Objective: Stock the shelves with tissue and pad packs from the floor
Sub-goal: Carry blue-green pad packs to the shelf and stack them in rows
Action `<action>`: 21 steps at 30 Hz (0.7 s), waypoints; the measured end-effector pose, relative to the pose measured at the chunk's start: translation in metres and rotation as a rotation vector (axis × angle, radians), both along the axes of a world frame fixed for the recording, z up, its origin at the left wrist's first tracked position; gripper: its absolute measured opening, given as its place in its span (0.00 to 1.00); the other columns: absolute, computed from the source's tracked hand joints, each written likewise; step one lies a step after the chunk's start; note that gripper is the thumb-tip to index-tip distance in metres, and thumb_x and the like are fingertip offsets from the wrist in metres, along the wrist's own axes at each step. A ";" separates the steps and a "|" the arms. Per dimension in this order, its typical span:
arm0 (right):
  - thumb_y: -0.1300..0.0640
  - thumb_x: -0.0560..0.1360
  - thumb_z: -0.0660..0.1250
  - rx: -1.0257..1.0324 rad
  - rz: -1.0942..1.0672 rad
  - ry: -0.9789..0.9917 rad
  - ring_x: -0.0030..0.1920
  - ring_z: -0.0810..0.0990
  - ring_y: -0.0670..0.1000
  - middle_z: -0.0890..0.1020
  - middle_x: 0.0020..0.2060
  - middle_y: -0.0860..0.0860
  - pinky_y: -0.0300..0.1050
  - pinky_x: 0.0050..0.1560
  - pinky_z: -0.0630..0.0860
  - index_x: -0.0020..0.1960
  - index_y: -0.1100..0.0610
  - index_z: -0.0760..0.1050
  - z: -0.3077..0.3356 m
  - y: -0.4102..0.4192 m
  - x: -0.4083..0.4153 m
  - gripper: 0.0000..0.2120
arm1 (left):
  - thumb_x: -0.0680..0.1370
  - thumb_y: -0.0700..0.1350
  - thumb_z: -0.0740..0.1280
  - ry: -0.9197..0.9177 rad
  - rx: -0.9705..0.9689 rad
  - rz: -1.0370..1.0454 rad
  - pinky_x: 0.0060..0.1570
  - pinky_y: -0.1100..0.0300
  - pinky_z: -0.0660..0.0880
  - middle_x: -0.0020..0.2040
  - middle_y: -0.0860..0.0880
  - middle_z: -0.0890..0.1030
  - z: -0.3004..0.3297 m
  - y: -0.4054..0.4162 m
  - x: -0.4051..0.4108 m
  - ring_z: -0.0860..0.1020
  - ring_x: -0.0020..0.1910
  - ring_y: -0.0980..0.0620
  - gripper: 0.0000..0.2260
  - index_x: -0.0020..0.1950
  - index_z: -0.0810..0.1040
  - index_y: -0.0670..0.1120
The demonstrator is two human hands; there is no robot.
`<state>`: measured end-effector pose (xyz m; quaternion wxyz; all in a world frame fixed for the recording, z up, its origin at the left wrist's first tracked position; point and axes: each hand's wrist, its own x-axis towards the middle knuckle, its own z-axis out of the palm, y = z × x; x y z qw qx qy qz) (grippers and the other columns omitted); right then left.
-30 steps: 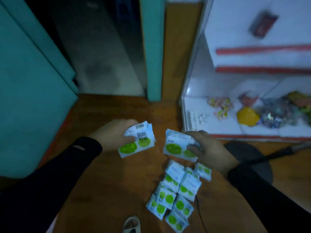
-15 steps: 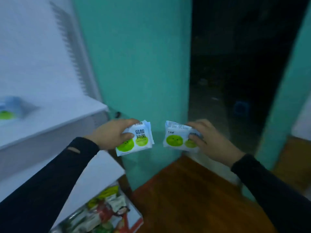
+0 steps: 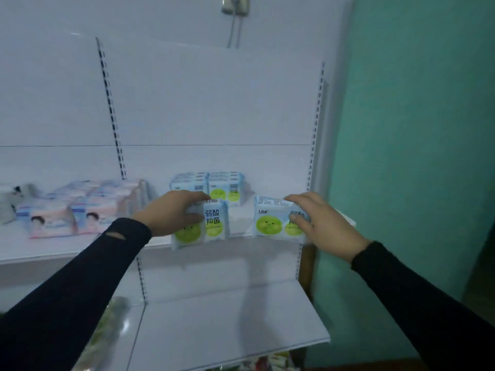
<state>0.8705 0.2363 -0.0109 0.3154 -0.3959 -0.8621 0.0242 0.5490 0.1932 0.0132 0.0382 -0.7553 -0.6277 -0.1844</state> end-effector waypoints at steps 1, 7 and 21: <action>0.57 0.80 0.62 0.000 0.011 -0.005 0.61 0.71 0.49 0.72 0.60 0.53 0.28 0.56 0.58 0.69 0.54 0.69 0.002 0.013 -0.022 0.18 | 0.77 0.49 0.67 0.010 -0.010 0.030 0.60 0.59 0.66 0.67 0.49 0.75 0.002 0.007 -0.019 0.72 0.65 0.48 0.21 0.70 0.70 0.53; 0.54 0.81 0.60 -0.077 -0.006 -0.045 0.60 0.72 0.48 0.70 0.62 0.51 0.32 0.57 0.62 0.71 0.51 0.66 0.003 0.082 -0.118 0.19 | 0.78 0.48 0.64 0.044 0.014 0.050 0.59 0.60 0.61 0.68 0.49 0.73 0.010 0.068 -0.083 0.71 0.66 0.48 0.19 0.69 0.70 0.55; 0.51 0.73 0.71 -0.018 -0.038 -0.165 0.70 0.62 0.54 0.59 0.71 0.53 0.45 0.70 0.64 0.74 0.48 0.61 -0.032 0.162 -0.171 0.33 | 0.76 0.45 0.66 0.104 0.103 0.046 0.62 0.53 0.68 0.65 0.48 0.69 -0.050 0.134 -0.114 0.65 0.64 0.46 0.31 0.76 0.58 0.53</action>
